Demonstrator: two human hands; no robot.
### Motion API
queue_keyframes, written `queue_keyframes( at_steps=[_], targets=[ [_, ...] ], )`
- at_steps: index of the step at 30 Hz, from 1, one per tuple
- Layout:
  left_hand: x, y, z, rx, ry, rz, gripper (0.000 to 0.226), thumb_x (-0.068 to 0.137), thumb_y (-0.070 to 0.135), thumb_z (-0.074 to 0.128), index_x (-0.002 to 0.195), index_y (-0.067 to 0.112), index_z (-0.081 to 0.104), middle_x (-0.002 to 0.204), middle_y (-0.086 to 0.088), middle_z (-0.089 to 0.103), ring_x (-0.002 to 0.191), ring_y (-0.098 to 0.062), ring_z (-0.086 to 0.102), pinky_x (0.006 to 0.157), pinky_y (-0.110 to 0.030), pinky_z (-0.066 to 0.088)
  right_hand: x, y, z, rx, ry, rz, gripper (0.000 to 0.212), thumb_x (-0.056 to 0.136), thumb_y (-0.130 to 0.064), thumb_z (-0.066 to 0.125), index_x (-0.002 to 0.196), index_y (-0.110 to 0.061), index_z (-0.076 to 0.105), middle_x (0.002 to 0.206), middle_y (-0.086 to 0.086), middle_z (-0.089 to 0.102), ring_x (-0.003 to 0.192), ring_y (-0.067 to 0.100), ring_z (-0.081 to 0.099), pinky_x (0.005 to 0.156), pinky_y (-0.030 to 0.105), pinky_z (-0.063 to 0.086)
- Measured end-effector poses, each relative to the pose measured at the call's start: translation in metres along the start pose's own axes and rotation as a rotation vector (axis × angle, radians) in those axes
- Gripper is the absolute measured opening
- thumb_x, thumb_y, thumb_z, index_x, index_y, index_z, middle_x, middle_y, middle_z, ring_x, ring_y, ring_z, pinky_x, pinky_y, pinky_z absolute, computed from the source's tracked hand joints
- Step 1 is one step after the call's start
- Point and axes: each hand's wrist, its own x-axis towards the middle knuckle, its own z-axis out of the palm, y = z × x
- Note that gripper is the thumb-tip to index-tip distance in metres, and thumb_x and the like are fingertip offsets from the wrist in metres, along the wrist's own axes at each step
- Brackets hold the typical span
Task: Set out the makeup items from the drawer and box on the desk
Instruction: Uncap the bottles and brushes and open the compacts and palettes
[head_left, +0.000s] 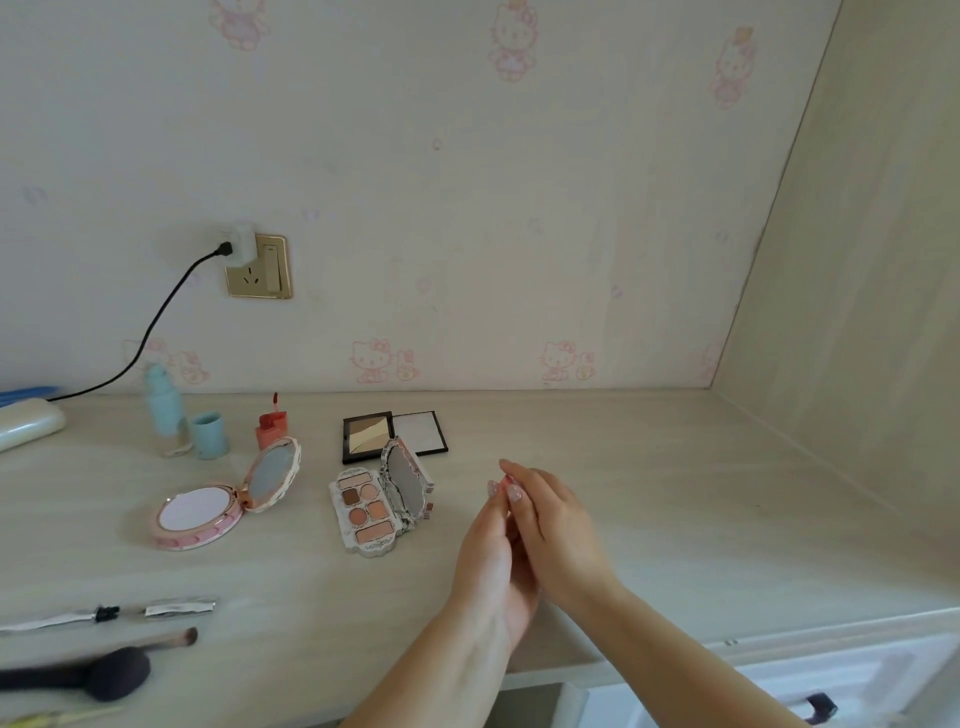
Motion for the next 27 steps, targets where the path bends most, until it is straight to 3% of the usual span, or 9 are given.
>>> queue_keyframes(
  at_steps=[4,6,8,10,13,15,18,22,27],
  targets=[
    [0.006,0.006,0.001,-0.003,0.049,0.014,0.041,0.096,0.035,0.046,0.118,0.004,0.061,0.122,-0.012,0.064,0.117,-0.021,0.057,0.109,-0.033,0.035,0.006,0.002,0.009,0.013,0.017,0.012,0.041,0.097,-0.035,0.030,0.131,-0.027,0.052,0.125,-0.004,0.057,0.117,0.015,0.048,0.097,0.024,0.038],
    [0.010,0.009,0.003,0.012,0.074,0.023,0.038,0.097,0.034,0.045,0.112,0.005,0.063,0.112,-0.011,0.067,0.109,-0.019,0.061,0.103,-0.031,0.041,0.010,0.002,0.012,0.034,0.034,0.039,0.038,0.099,-0.031,0.032,0.130,-0.028,0.052,0.124,-0.005,0.057,0.116,0.014,0.049,0.096,0.024,0.038],
    [0.015,0.010,0.004,0.048,0.124,0.046,0.033,0.098,0.032,0.043,0.095,0.007,0.064,0.087,-0.008,0.070,0.077,-0.014,0.067,0.076,-0.028,0.054,0.016,-0.001,0.008,0.201,0.073,0.156,0.034,0.100,-0.032,0.032,0.128,-0.032,0.052,0.119,-0.006,0.059,0.114,0.012,0.053,0.096,0.026,0.042],
    [0.021,0.012,0.002,0.069,0.181,0.066,0.033,0.099,0.030,0.041,0.089,0.007,0.062,0.069,-0.007,0.071,0.053,-0.012,0.064,0.054,-0.026,0.054,0.024,-0.002,0.002,0.346,0.117,0.233,0.034,0.100,-0.036,0.028,0.126,-0.034,0.050,0.113,-0.009,0.061,0.111,0.010,0.057,0.095,0.030,0.045],
    [0.026,0.017,0.003,0.078,0.194,0.073,0.032,0.100,0.029,0.041,0.094,0.006,0.062,0.079,-0.012,0.073,0.070,-0.018,0.067,0.065,-0.033,0.058,0.036,-0.003,-0.006,0.410,0.120,0.255,0.034,0.100,-0.036,0.025,0.120,-0.033,0.053,0.106,-0.010,0.064,0.106,0.008,0.061,0.096,0.035,0.048],
    [0.028,0.020,0.005,0.064,0.201,0.075,0.030,0.100,0.028,0.041,0.096,0.006,0.060,0.089,-0.015,0.069,0.079,-0.022,0.064,0.075,-0.037,0.056,0.046,-0.001,-0.012,0.539,0.134,0.355,0.034,0.101,-0.037,0.025,0.112,-0.029,0.056,0.104,0.000,0.069,0.097,0.012,0.065,0.090,0.037,0.052],
    [0.033,0.023,0.006,0.050,0.215,0.079,0.030,0.100,0.029,0.041,0.097,0.006,0.059,0.090,-0.015,0.068,0.077,-0.022,0.063,0.068,-0.034,0.059,0.056,0.003,-0.021,0.881,0.166,0.627,0.037,0.100,-0.042,0.029,0.107,-0.020,0.057,0.098,0.014,0.072,0.085,0.022,0.069,0.073,0.035,0.056],
    [0.034,0.026,0.007,0.103,0.243,0.078,0.028,0.101,0.027,0.039,0.098,0.007,0.059,0.088,-0.013,0.068,0.074,-0.021,0.063,0.063,-0.034,0.059,0.059,0.015,-0.020,1.060,0.157,0.770,0.038,0.099,-0.044,0.032,0.105,-0.015,0.056,0.096,0.019,0.071,0.087,0.027,0.069,0.070,0.034,0.054],
    [0.030,0.024,-0.001,0.441,0.307,0.238,0.016,0.089,0.022,0.051,0.100,0.012,0.055,0.102,-0.009,0.057,0.093,-0.021,0.056,0.085,-0.034,0.049,0.064,0.022,-0.009,1.084,0.167,0.827,0.037,0.100,-0.042,0.032,0.113,-0.014,0.053,0.093,0.020,0.069,0.079,0.028,0.066,0.073,0.037,0.054]
  ],
)
